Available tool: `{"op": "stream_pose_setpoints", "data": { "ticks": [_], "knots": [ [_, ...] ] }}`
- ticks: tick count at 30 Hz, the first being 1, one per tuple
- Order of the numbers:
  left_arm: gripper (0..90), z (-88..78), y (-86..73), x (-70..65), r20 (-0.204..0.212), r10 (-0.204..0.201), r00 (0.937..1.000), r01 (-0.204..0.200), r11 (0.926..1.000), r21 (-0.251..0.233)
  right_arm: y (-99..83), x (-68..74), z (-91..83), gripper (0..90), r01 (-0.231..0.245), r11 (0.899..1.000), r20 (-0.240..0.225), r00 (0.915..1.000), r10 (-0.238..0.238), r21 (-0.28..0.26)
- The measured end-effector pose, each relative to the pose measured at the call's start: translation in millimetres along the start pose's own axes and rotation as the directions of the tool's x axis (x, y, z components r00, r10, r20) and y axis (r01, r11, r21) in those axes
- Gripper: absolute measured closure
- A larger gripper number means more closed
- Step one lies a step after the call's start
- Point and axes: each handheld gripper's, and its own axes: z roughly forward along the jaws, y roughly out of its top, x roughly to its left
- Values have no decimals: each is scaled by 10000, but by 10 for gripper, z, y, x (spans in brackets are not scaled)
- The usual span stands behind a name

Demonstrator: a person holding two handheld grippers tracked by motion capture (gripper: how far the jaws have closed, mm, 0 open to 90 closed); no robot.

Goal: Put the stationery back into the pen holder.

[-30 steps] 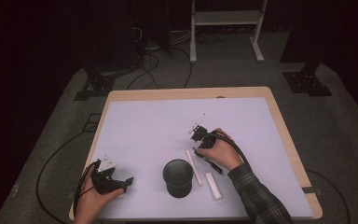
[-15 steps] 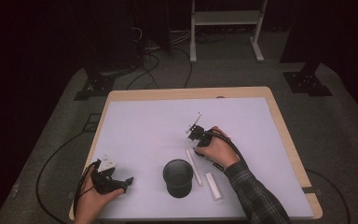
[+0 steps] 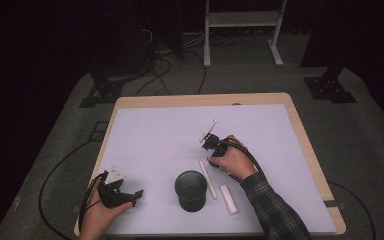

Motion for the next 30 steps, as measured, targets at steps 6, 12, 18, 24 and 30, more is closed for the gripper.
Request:
{"op": "stream_pose_setpoints", "data": {
  "ticks": [6,12,18,24,30],
  "knots": [
    [14,0,0,0,-1,-2,10000,2,10000,-1,-27,-23,-55,796,-244,9995,31,9997,244,-221],
    [14,0,0,0,0,-1,10000,1,10000,-1,-82,-73,-159,796,-371,9978,-61,9993,368,-550],
    [14,0,0,0,-2,-2,10000,2,10000,-3,-154,-97,-262,796,-508,9927,-256,9985,483,-1091],
    [14,-1,1,0,0,-2,10000,2,10000,18,-233,-105,-345,796,-487,9846,-334,9985,437,-1679],
    [14,-2,2,0,1,4,10000,-4,10000,35,-310,-112,-462,797,-460,9710,-432,9984,368,-2347]
  ]
}}
